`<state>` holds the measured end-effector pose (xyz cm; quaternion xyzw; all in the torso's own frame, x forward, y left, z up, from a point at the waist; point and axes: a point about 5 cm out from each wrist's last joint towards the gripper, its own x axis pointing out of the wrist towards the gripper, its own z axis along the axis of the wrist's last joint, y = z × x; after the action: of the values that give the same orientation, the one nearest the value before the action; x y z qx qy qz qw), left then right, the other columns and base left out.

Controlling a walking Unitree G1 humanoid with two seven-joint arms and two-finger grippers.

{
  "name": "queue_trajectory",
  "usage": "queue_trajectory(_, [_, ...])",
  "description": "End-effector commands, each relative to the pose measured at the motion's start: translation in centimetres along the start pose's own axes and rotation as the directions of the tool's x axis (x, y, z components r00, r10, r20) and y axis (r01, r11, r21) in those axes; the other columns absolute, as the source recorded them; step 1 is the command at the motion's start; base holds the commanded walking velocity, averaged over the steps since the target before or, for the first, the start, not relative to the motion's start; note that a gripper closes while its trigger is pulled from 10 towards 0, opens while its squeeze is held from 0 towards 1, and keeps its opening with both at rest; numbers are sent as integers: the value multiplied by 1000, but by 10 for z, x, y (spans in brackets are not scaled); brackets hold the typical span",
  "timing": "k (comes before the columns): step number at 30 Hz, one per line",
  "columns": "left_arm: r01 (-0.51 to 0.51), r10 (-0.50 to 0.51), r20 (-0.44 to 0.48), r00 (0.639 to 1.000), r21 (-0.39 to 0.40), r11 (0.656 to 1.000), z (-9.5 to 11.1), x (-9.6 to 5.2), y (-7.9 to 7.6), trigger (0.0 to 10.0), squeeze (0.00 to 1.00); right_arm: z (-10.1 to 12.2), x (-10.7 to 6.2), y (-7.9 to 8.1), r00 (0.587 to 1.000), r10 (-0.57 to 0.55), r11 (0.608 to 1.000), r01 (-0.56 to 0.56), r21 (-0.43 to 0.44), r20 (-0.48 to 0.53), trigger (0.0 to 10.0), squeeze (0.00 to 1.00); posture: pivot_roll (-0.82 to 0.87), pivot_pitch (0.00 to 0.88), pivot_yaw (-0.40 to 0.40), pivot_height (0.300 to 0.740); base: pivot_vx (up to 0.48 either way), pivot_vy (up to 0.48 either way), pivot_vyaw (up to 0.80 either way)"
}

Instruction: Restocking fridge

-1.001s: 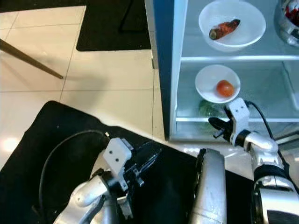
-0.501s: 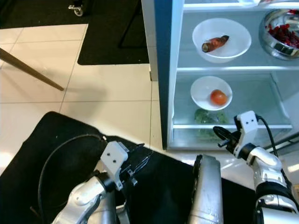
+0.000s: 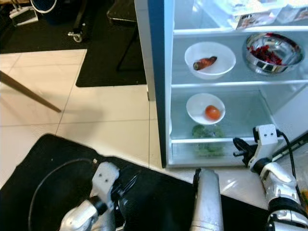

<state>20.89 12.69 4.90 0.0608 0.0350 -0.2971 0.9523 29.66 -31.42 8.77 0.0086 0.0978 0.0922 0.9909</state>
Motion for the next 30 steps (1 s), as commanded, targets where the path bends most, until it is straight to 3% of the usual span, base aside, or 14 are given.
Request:
queue_trajectory(1, [-38, 38, -58, 998, 1, 999, -16, -11, 6, 10000, 0, -16, -5, 0, 998, -39, 998, 41, 51, -41, 10000, 0, 28, 129, 36, 457, 0, 0, 0])
queue_trajectory(9, [-212, 203, -156, 967, -39, 977, -51, -26, 29, 10000, 0, -42, -20, -3, 989, -122, 984, 132, 116, -85, 10000, 0, 13, 48, 17, 457, 0, 0, 0])
queue_trajectory(18, [-310, 289, -229, 929, -59, 949, -70, -35, 42, 10000, 0, -58, -36, -12, 967, -203, 967, 223, 125, -154, 10000, 0, -10, 14, 12, 457, 0, 0, 0])
queue_trajectory(23, [-414, 382, -272, 883, -70, 908, -82, -44, 56, 10000, 0, -77, -44, -7, 952, -214, 959, 247, 138, -221, 10000, 0, -14, 0, 6, 457, 0, 0, 0])
queue_trajectory(30, [-465, 421, -319, 849, -71, 883, -90, -53, 63, 10000, 0, -89, -48, -1, 941, -216, 952, 262, 157, -260, 10000, 0, -17, 0, 6, 457, 0, 0, 0])
